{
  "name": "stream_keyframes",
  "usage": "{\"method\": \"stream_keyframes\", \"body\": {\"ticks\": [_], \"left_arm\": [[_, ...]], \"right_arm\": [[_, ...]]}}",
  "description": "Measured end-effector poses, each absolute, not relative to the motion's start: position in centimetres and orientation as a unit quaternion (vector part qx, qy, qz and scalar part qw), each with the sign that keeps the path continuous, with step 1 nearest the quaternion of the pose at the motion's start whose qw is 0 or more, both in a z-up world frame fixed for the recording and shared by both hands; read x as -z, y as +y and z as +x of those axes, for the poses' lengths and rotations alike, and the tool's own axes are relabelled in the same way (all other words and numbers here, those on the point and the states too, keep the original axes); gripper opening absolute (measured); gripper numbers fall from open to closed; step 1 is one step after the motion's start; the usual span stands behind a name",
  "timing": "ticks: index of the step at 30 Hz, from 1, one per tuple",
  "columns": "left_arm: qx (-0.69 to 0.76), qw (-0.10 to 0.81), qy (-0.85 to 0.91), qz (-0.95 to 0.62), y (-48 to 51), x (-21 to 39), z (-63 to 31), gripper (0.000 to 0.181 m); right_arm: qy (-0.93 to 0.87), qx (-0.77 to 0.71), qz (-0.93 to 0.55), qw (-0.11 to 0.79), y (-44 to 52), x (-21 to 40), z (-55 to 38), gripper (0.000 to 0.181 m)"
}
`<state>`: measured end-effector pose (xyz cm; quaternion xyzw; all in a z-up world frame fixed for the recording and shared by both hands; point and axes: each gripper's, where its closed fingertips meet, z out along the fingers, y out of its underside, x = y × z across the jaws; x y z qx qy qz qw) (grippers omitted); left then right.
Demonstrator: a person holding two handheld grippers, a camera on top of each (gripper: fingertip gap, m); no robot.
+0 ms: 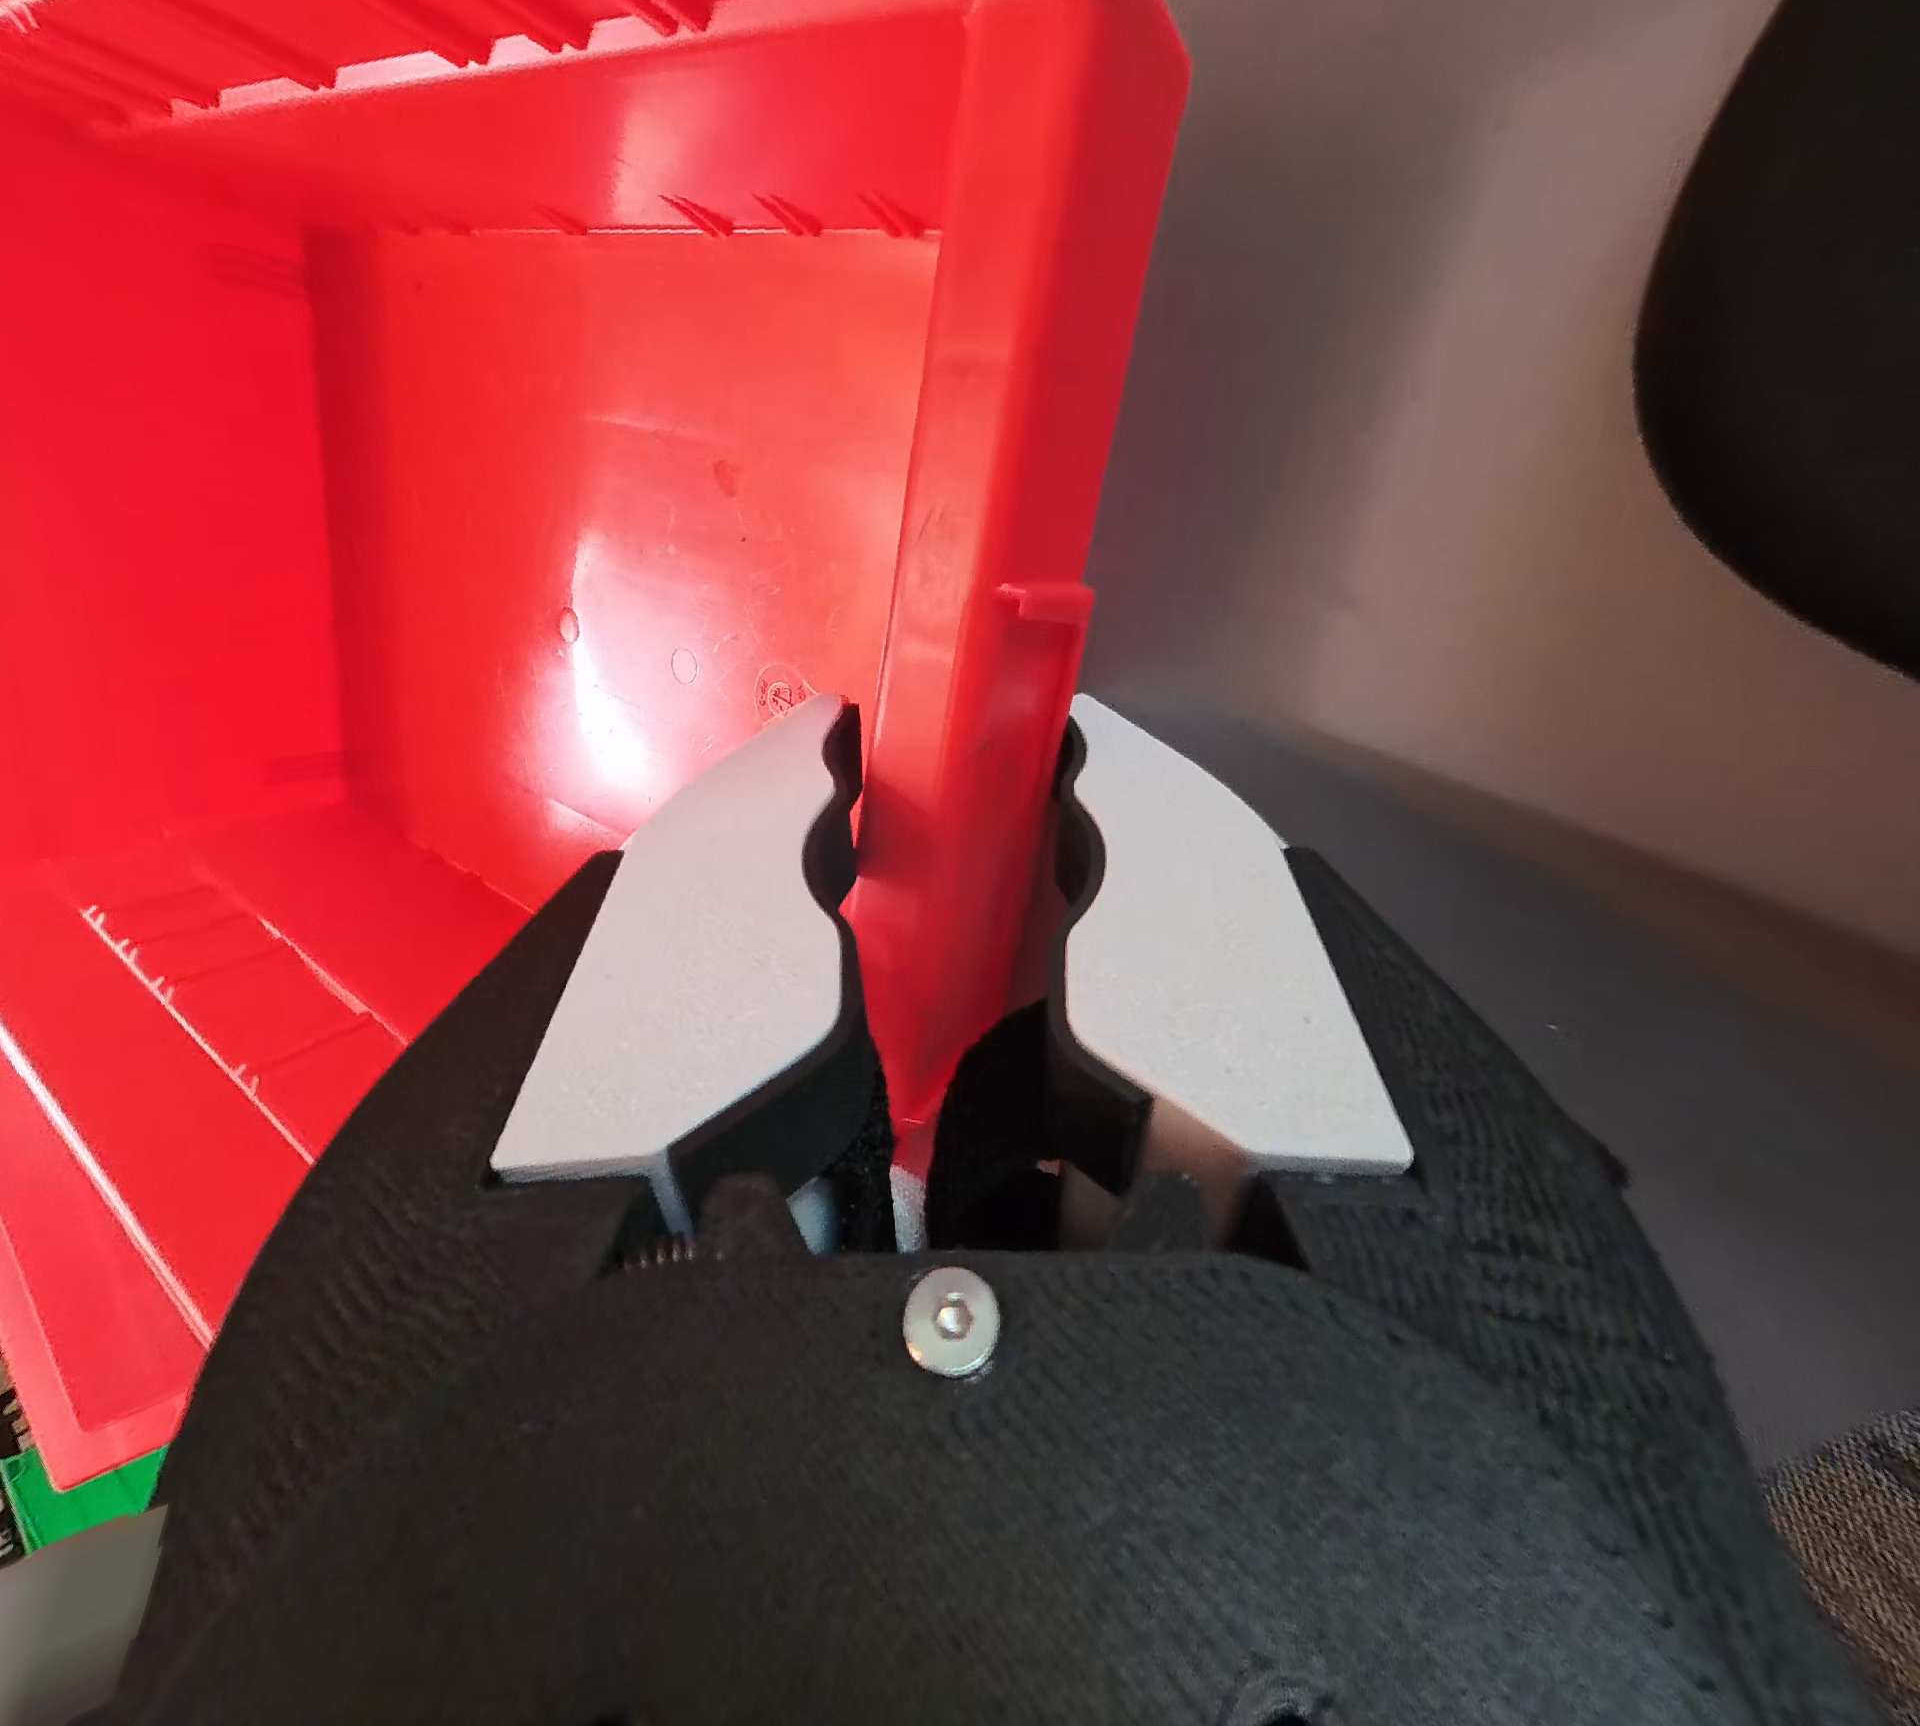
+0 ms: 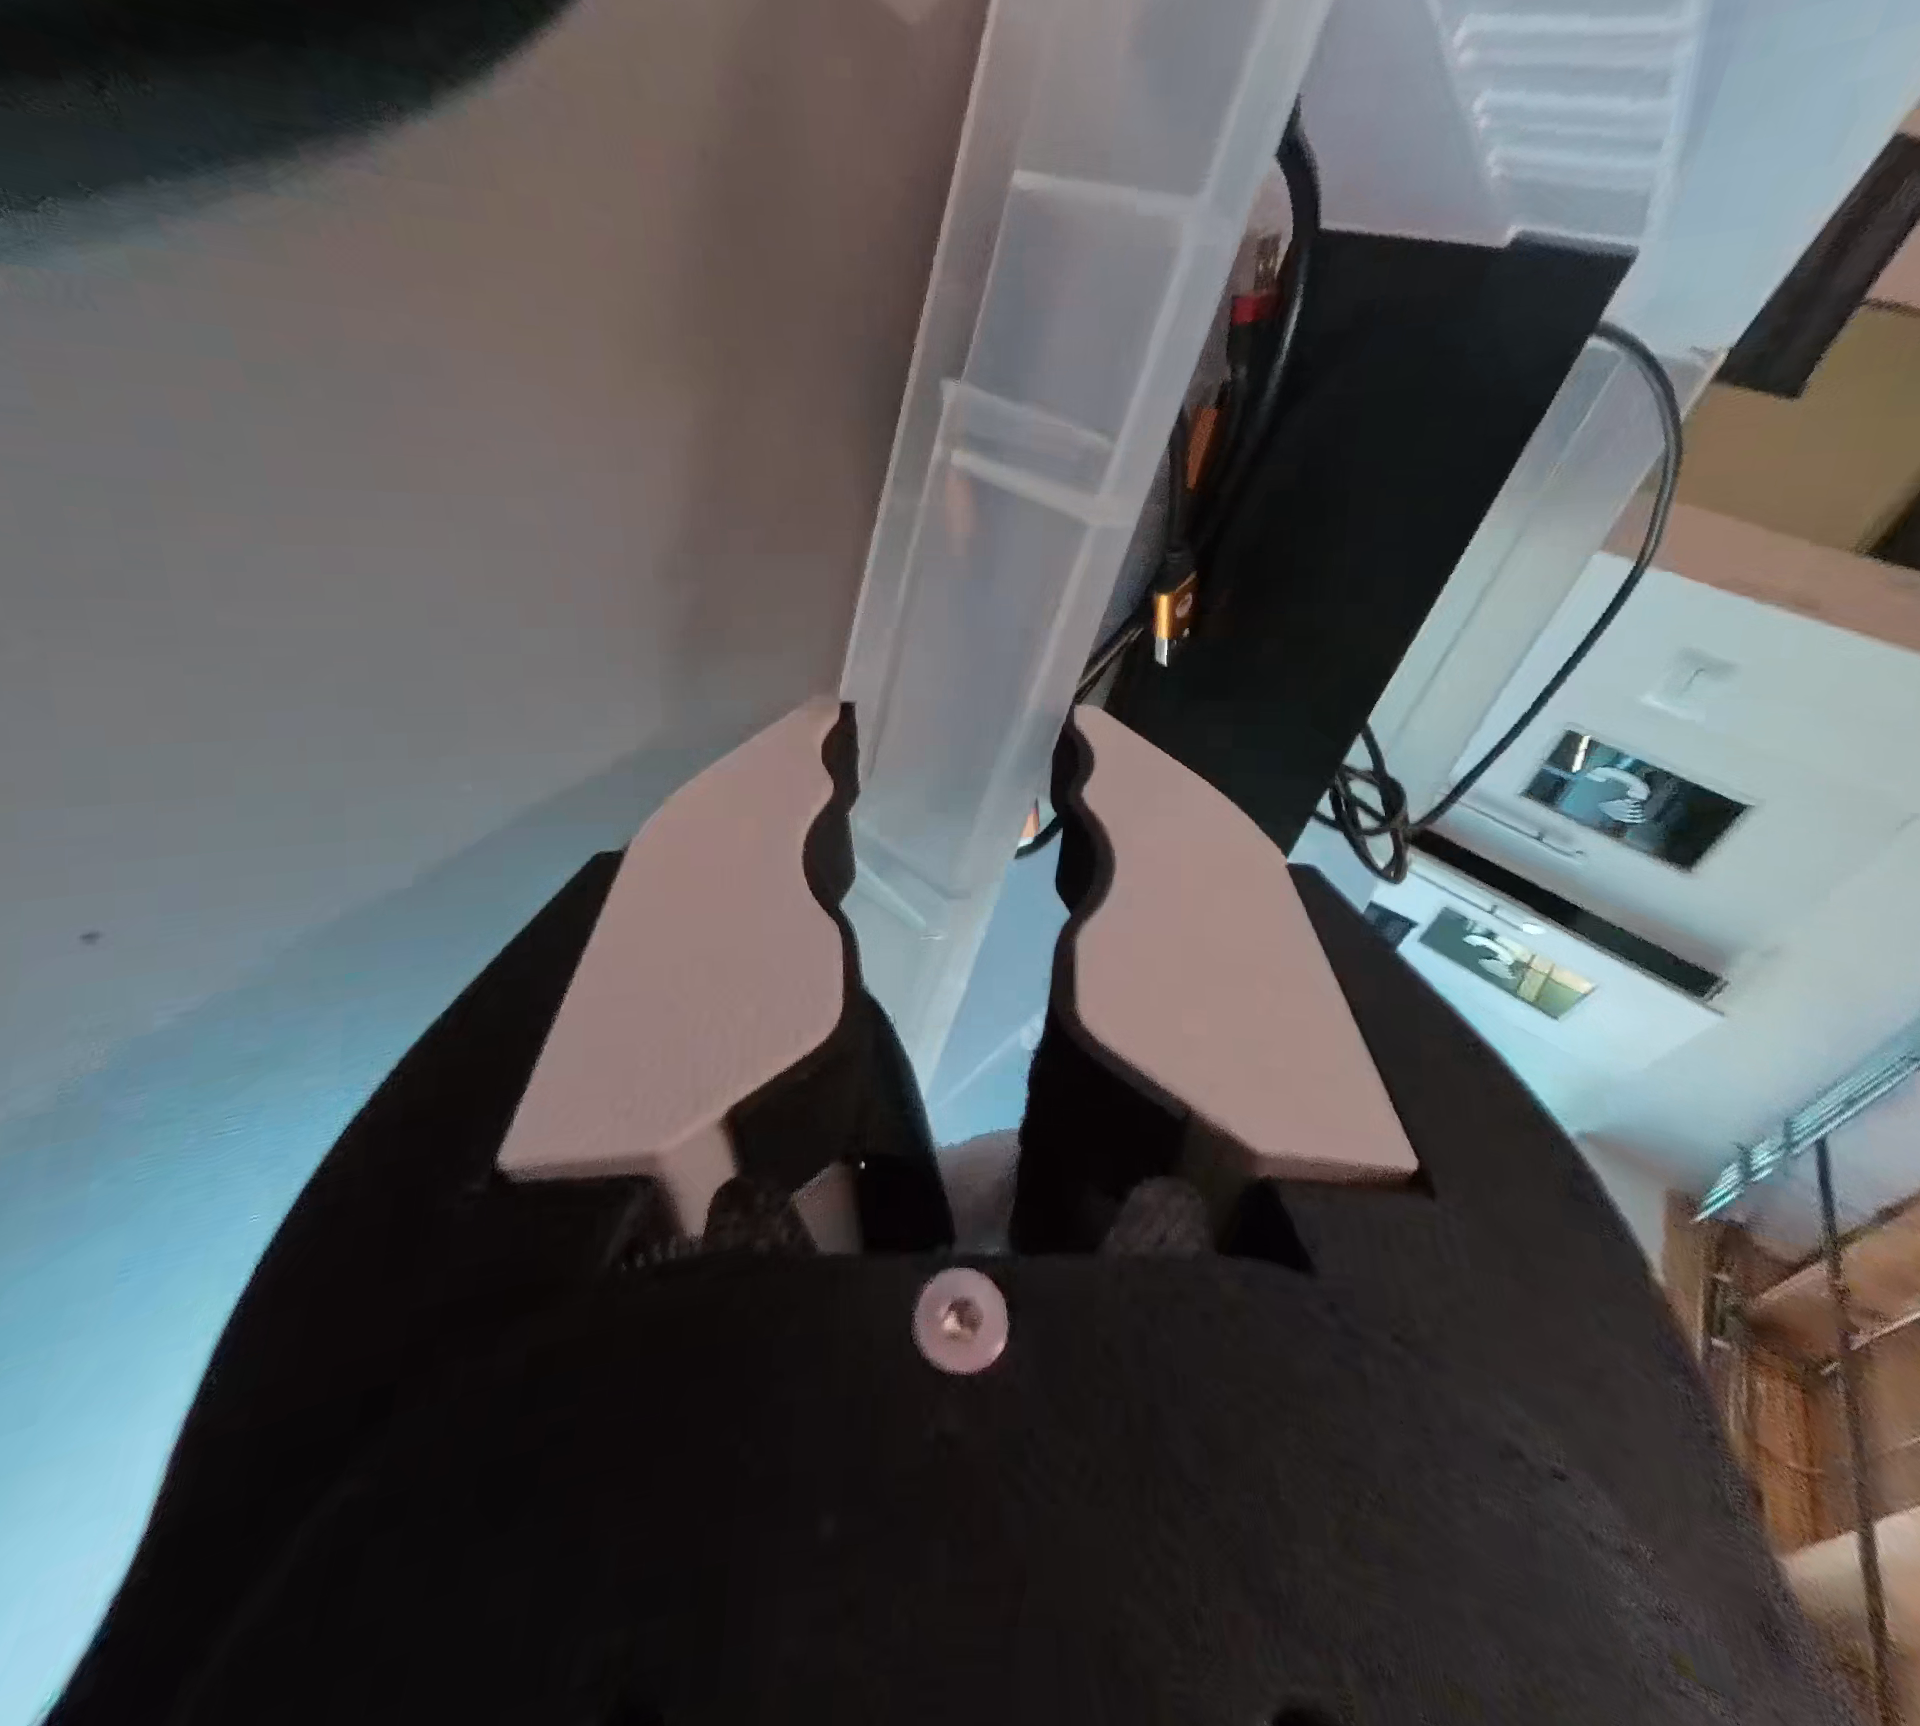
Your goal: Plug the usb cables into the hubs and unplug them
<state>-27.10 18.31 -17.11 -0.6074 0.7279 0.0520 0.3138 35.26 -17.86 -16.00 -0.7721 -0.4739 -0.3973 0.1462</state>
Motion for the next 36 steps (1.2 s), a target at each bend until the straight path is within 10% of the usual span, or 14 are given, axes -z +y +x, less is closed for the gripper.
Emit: {"method": "stream_keyframes", "body": {"ticks": [36], "left_arm": [[-0.133, 0.315, 0.729, -0.593, 18.9, 16.7, -32.2, 0.044]], "right_arm": [[-0.4, 0.313, -0.828, 0.237, -20.0, 16.2, 32.3, 0.038]]}}
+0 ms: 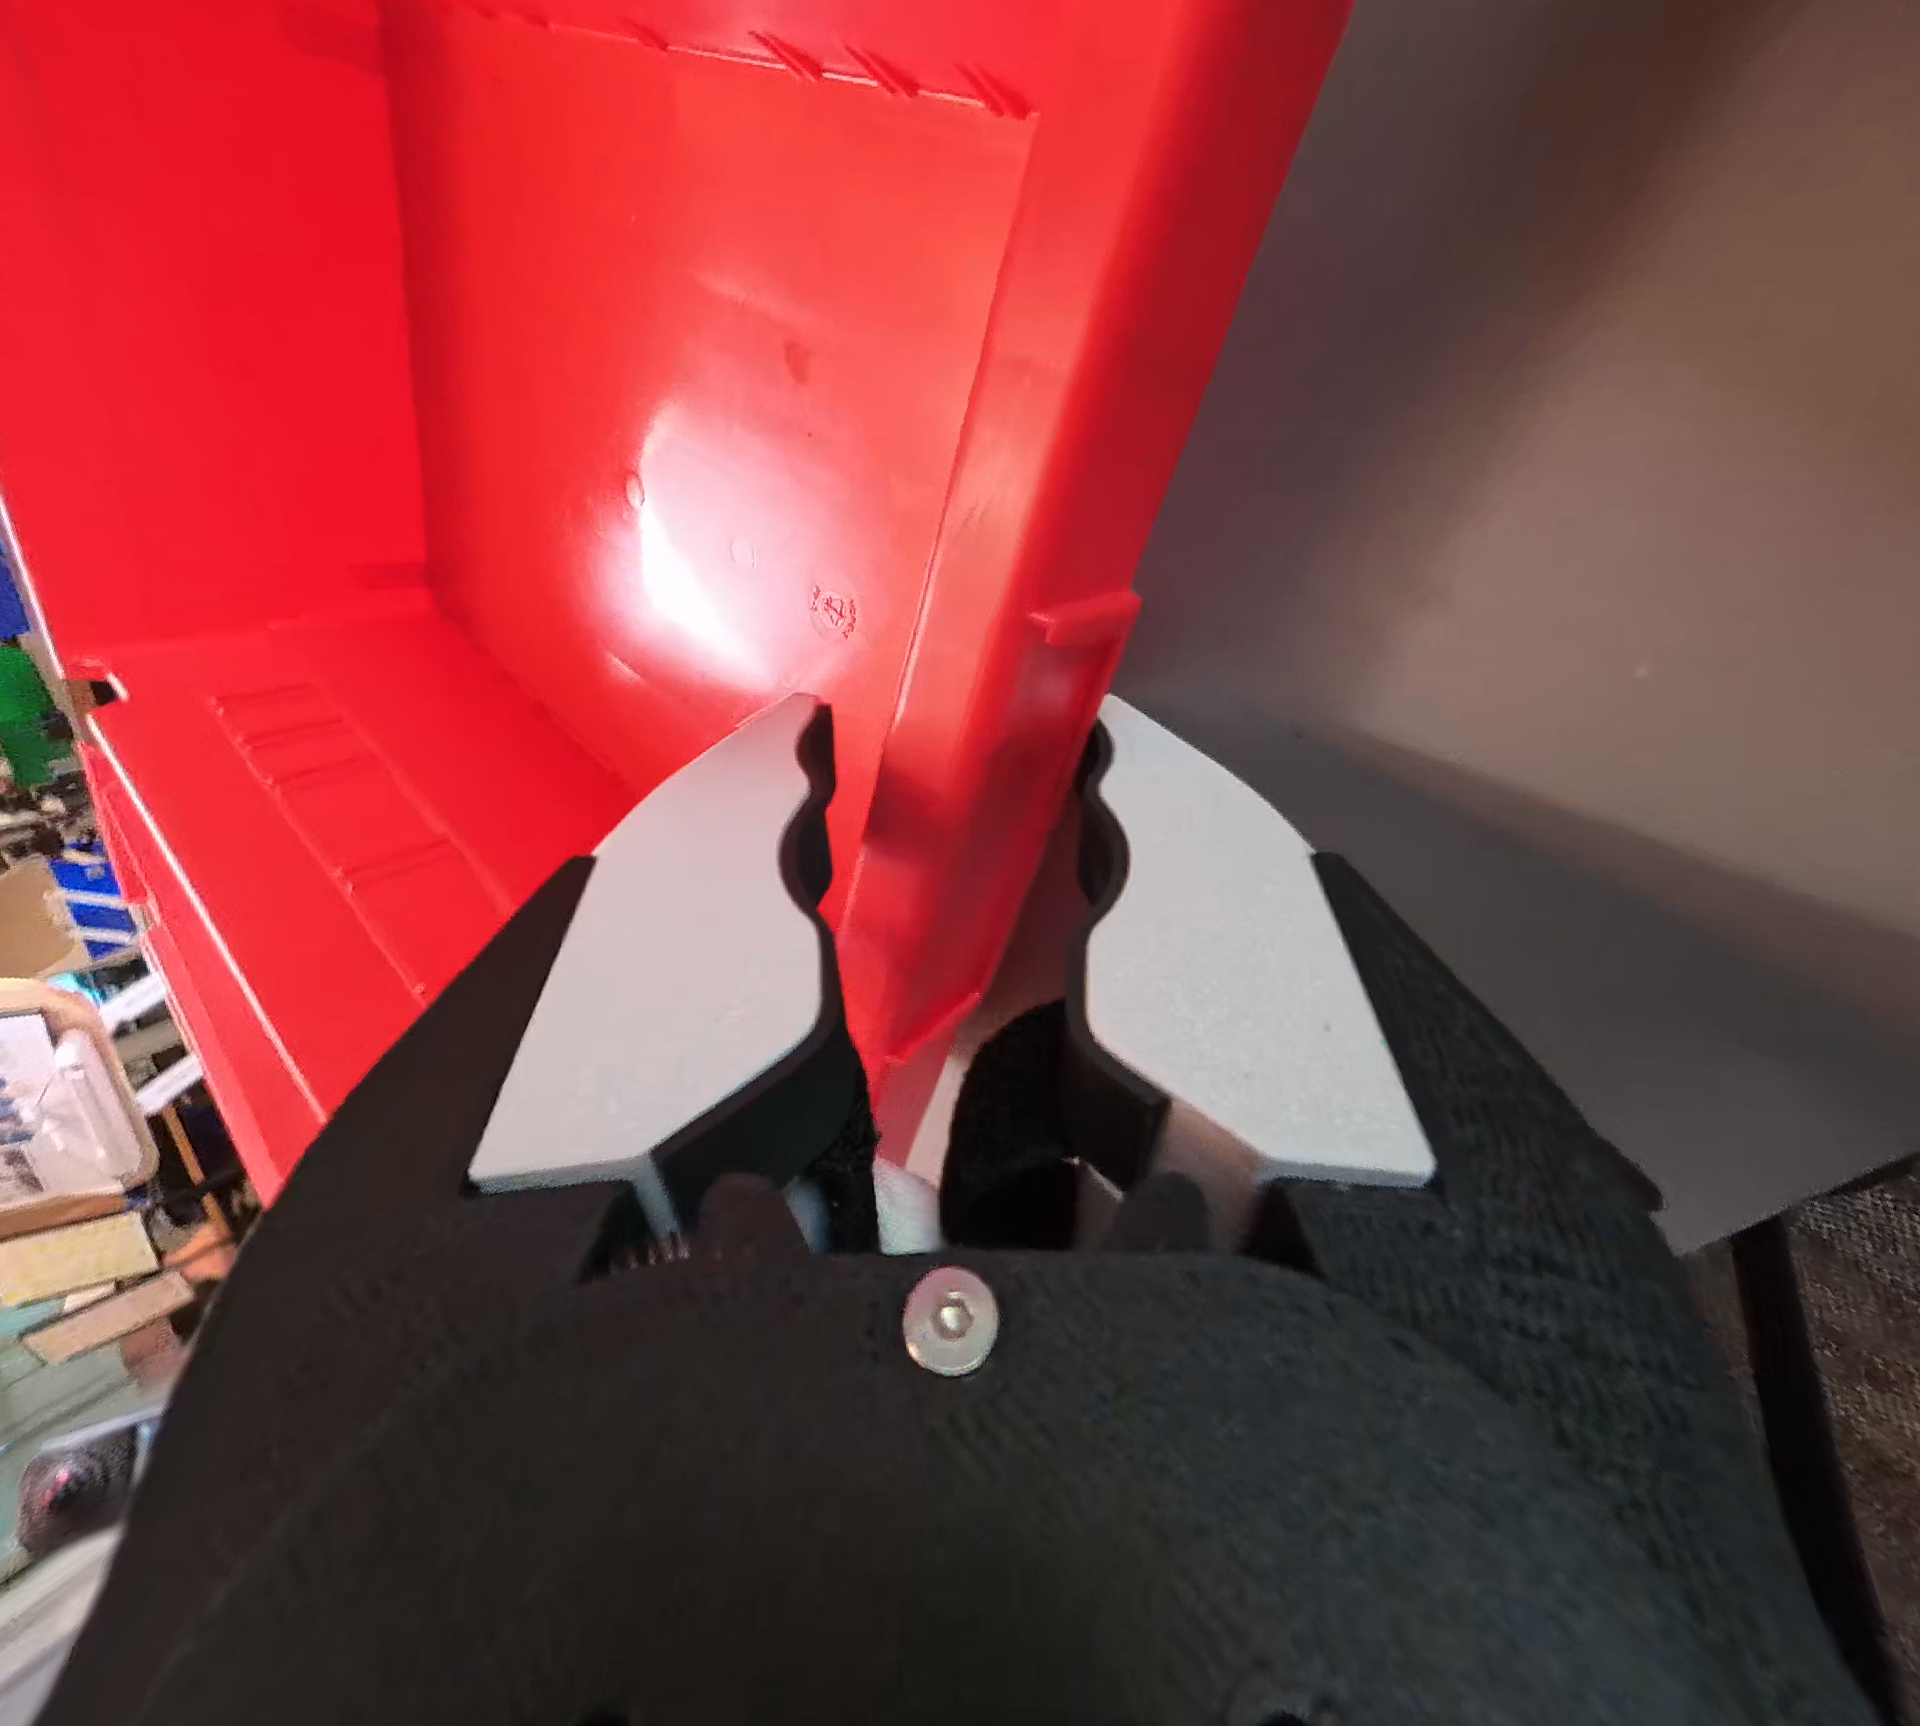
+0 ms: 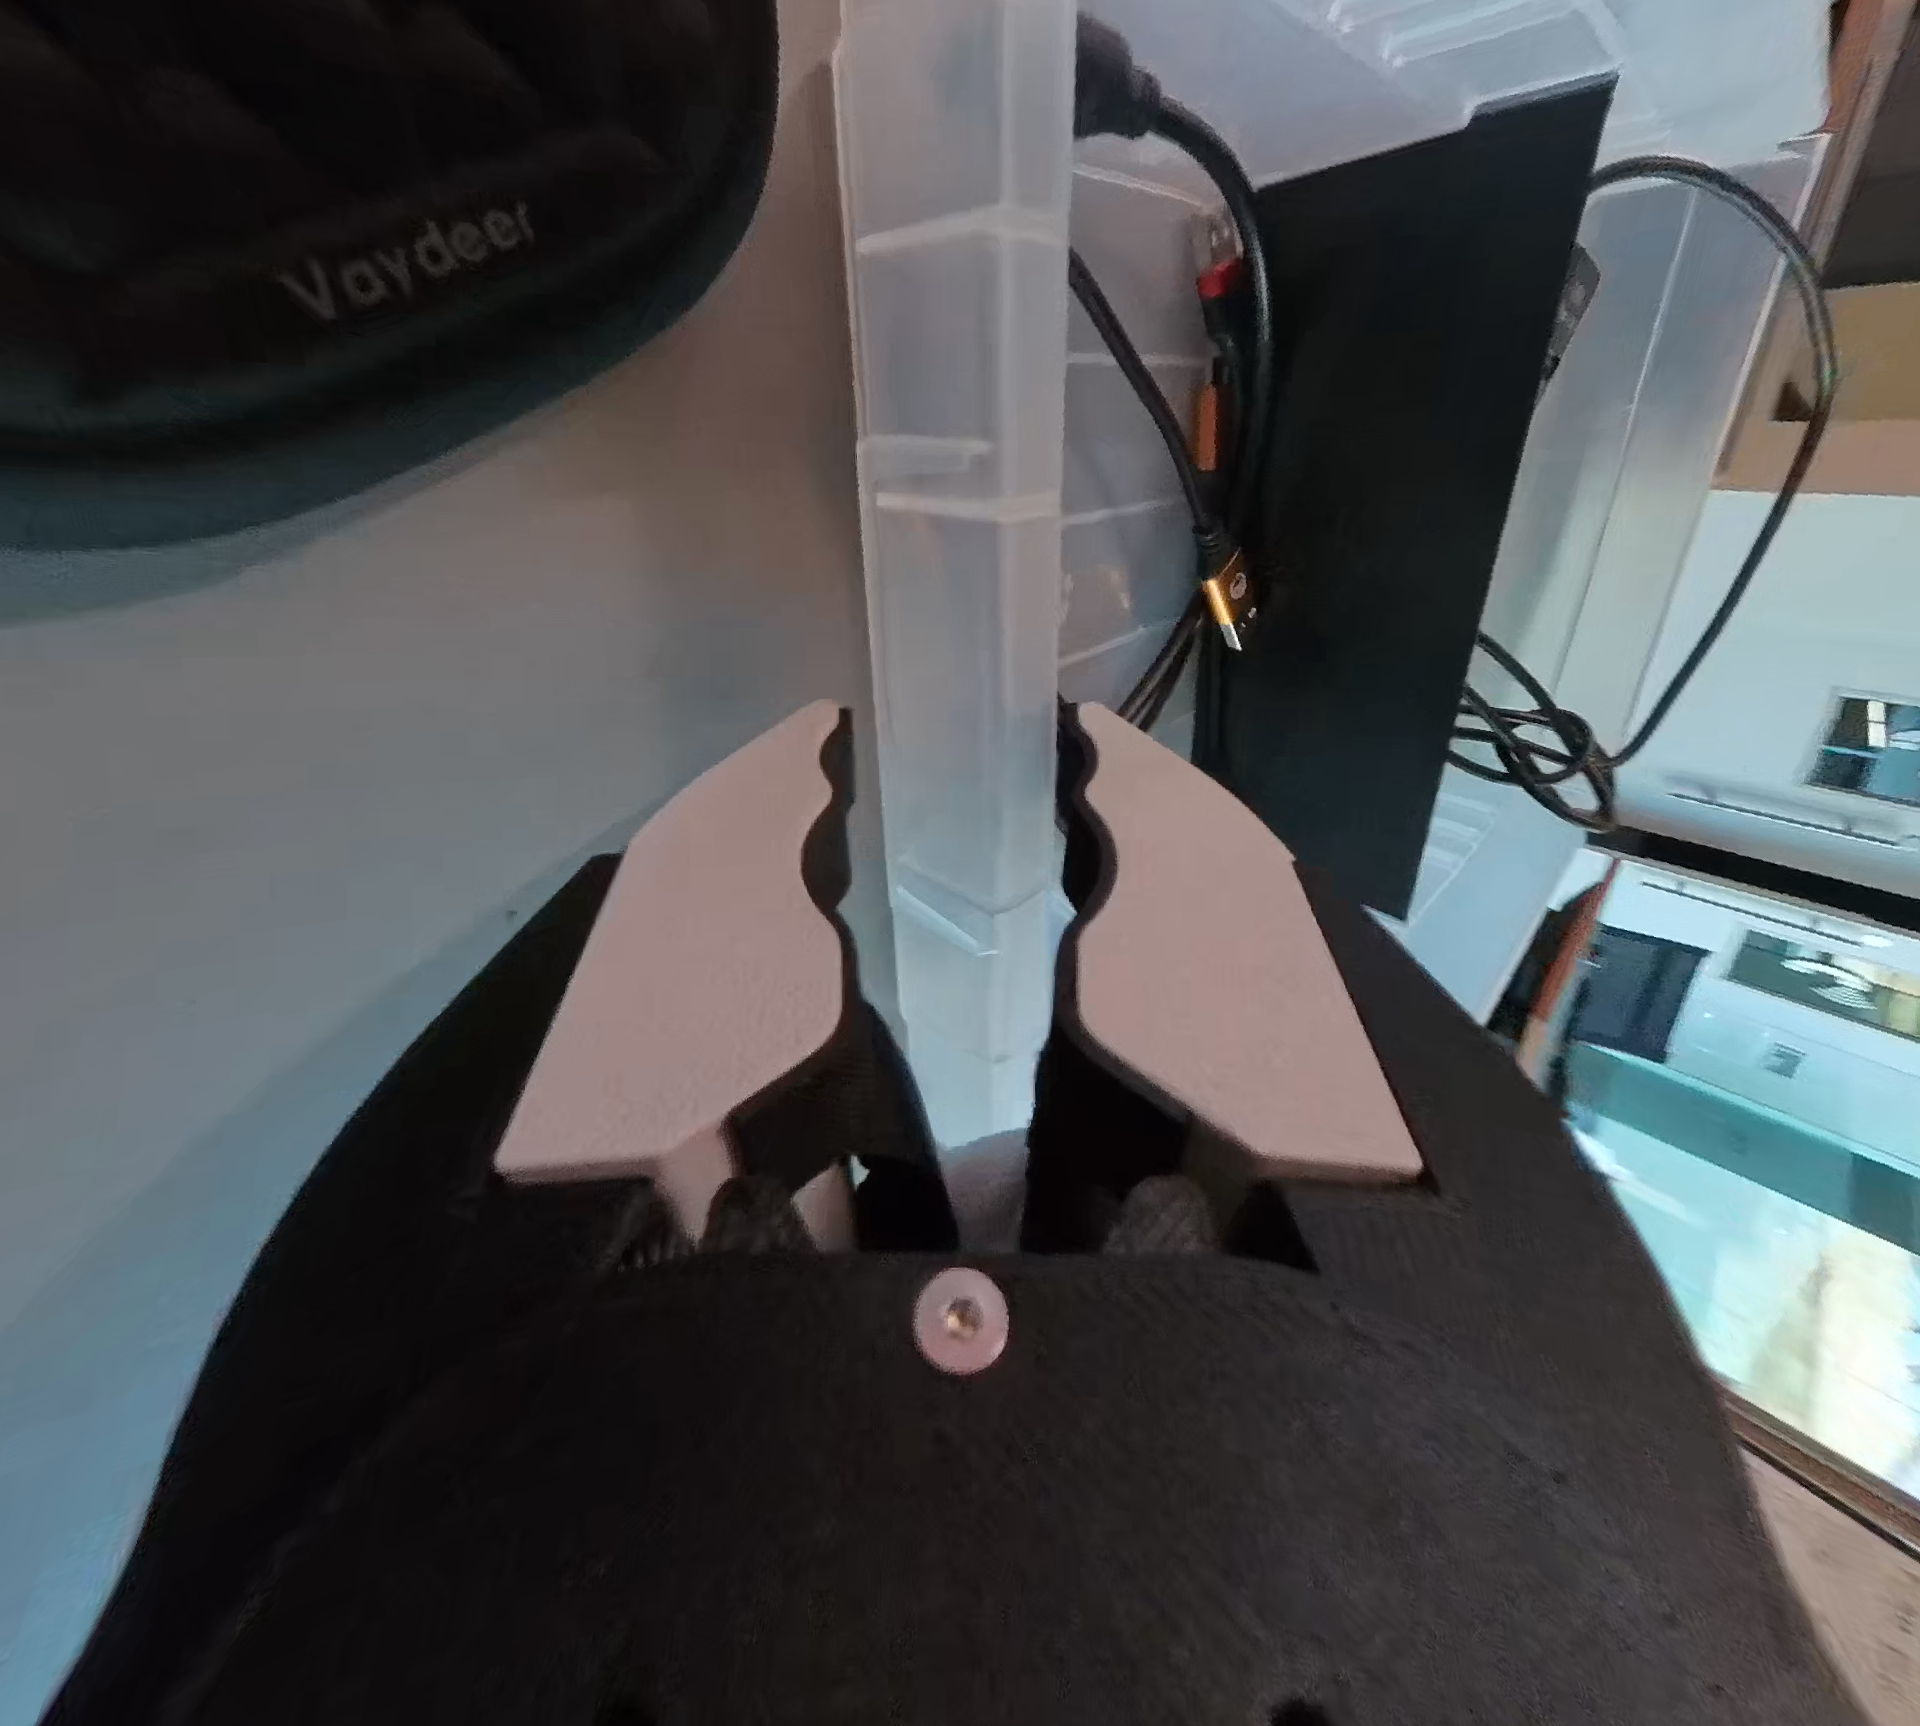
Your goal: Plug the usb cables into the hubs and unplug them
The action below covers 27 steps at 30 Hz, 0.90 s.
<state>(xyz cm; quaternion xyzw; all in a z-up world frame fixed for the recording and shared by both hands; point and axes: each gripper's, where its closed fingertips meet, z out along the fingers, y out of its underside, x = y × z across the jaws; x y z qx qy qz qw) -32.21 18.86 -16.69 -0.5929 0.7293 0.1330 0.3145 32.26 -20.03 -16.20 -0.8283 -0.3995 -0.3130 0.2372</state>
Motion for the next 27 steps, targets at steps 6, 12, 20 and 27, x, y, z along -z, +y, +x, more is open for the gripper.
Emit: {"method": "stream_keyframes", "body": {"ticks": [6, 12, 20, 27], "left_arm": [[-0.165, 0.352, 0.693, -0.607, 18.1, 14.1, -31.7, 0.062], [-0.188, 0.408, 0.652, -0.611, 16.0, 10.9, -30.0, 0.069], [0.012, 0.614, 0.431, -0.661, 13.6, 3.6, -24.8, 0.087], [0.17, 0.614, 0.267, -0.723, 15.2, 1.2, -25.4, 0.102]], "right_arm": [[-0.348, 0.296, -0.822, 0.341, -20.0, 12.9, 30.8, 0.058], [-0.236, 0.267, -0.799, 0.485, -19.0, 7.9, 27.5, 0.089], [0.045, 0.181, -0.77, 0.61, -17.1, 3.4, 25.2, 0.111], [0.156, 0.168, -0.798, 0.557, -16.6, 3.5, 28.8, 0.123]]}}
